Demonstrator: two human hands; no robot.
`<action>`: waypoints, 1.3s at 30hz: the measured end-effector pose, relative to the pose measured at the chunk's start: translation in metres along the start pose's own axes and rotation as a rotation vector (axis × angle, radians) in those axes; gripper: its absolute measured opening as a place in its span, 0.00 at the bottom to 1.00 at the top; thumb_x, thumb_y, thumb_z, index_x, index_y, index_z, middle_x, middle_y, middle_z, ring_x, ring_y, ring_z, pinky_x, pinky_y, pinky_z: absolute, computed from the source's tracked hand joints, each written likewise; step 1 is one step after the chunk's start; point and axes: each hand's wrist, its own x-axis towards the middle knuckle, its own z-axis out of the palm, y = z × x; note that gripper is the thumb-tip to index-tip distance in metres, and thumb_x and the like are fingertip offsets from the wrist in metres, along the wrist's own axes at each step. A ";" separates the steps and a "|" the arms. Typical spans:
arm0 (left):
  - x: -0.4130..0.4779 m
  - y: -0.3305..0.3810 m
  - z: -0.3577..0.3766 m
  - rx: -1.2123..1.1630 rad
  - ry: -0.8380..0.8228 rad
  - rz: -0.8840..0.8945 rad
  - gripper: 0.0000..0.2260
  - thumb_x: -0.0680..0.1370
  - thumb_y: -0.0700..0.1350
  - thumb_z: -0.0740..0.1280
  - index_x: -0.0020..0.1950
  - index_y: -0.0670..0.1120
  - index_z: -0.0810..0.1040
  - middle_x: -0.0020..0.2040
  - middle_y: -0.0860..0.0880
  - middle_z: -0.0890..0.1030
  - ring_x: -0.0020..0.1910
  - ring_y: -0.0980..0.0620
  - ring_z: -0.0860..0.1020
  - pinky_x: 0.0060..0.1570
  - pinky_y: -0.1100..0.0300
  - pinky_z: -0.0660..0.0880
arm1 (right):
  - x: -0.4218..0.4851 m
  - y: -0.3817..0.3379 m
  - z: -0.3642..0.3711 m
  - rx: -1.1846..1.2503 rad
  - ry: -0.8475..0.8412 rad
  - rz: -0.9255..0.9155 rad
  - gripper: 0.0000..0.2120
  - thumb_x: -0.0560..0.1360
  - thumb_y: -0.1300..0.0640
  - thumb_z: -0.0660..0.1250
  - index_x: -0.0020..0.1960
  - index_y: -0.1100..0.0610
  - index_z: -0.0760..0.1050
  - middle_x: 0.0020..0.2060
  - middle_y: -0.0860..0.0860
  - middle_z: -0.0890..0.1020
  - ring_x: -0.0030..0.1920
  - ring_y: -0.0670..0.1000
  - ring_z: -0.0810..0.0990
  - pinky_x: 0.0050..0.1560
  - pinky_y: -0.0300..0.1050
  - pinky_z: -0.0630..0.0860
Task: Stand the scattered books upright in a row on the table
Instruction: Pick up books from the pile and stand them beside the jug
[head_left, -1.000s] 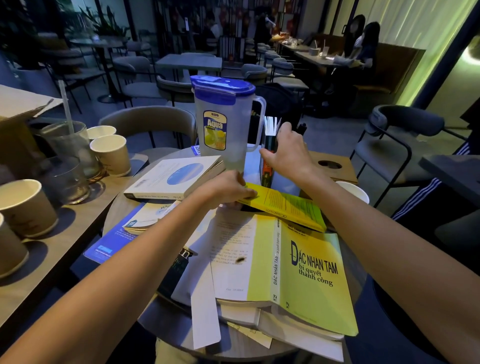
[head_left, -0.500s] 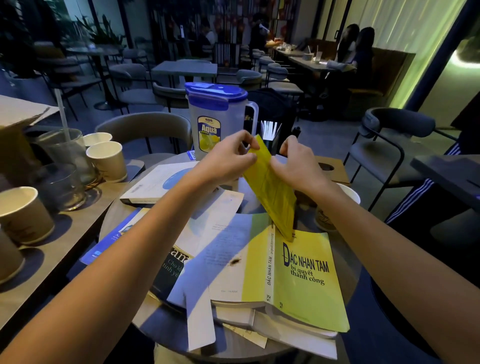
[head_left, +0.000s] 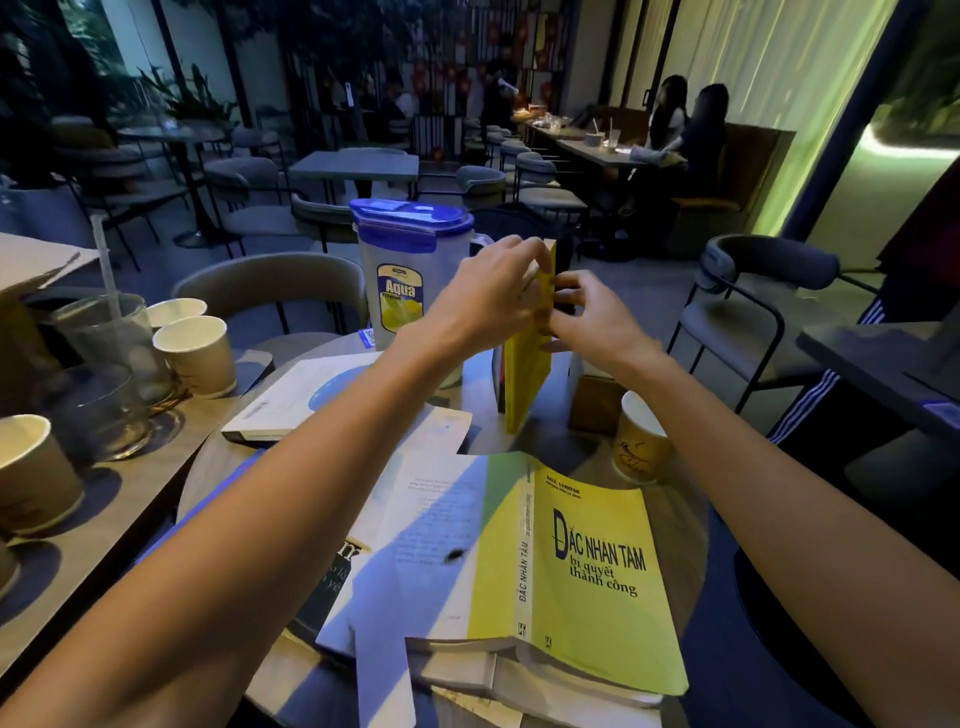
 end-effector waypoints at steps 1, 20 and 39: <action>0.003 -0.002 0.008 0.020 -0.020 -0.011 0.13 0.79 0.46 0.65 0.64 0.48 0.74 0.59 0.47 0.76 0.56 0.48 0.75 0.48 0.58 0.65 | 0.001 0.003 0.001 -0.019 -0.023 0.004 0.22 0.75 0.55 0.71 0.67 0.50 0.69 0.59 0.52 0.79 0.53 0.54 0.84 0.50 0.56 0.85; 0.004 -0.041 0.023 0.074 -0.252 -0.081 0.26 0.74 0.49 0.74 0.71 0.46 0.74 0.60 0.45 0.75 0.51 0.50 0.74 0.52 0.56 0.75 | 0.012 0.033 0.027 -0.352 -0.206 0.085 0.29 0.74 0.48 0.73 0.71 0.47 0.66 0.49 0.51 0.84 0.48 0.52 0.85 0.52 0.56 0.84; -0.007 -0.059 0.037 -0.006 -0.074 -0.152 0.15 0.77 0.48 0.72 0.63 0.49 0.77 0.53 0.48 0.80 0.48 0.50 0.80 0.51 0.48 0.80 | 0.018 0.034 0.034 -0.473 -0.138 0.009 0.37 0.76 0.48 0.73 0.77 0.54 0.58 0.55 0.51 0.77 0.47 0.53 0.82 0.50 0.56 0.83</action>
